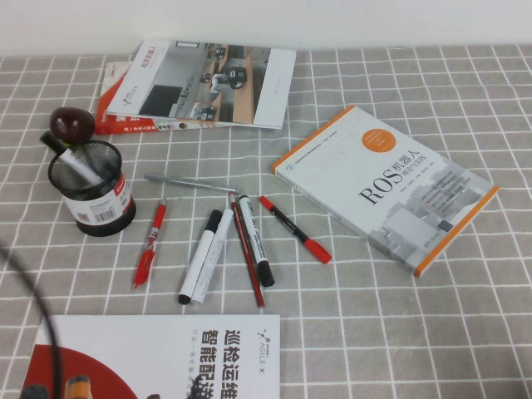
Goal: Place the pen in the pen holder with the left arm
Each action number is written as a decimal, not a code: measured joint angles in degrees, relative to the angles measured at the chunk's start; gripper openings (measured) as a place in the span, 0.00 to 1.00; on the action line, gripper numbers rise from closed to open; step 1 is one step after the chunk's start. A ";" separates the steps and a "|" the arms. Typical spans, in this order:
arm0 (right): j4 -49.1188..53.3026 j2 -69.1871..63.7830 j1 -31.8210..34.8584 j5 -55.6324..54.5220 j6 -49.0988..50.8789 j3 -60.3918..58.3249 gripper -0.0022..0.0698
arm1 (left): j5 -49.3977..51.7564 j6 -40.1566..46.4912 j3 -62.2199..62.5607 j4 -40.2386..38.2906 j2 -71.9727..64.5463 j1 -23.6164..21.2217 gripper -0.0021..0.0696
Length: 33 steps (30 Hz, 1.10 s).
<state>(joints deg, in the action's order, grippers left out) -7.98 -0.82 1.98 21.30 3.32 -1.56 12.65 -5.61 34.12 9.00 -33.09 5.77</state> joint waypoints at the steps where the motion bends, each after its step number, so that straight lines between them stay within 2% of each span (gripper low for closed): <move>1: 0.00 0.00 0.00 0.00 0.00 0.00 0.01 | 2.32 0.00 0.00 0.00 1.84 0.00 0.03; 9: 0.00 0.00 0.00 0.00 0.00 0.00 0.01 | 18.12 0.00 0.00 0.22 6.62 0.00 0.03; 14: 0.00 0.00 0.00 0.00 0.00 0.00 0.01 | 21.42 -0.79 0.00 -0.28 6.62 0.00 0.03; 22: 0.00 0.00 0.00 0.00 0.00 0.00 0.01 | 17.67 -1.82 -2.50 -0.84 13.81 0.00 0.03; 29: 0.00 0.00 0.00 0.00 0.00 0.00 0.01 | 5.91 4.22 -16.44 -5.89 26.98 -0.44 0.03; 33: 0.00 0.00 0.00 0.00 0.00 0.00 0.01 | 2.90 5.61 -23.44 -7.48 32.75 -0.46 0.02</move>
<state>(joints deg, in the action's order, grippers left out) -7.98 -0.82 1.98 21.30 3.32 -1.56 15.54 0.00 10.69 1.52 -0.34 5.31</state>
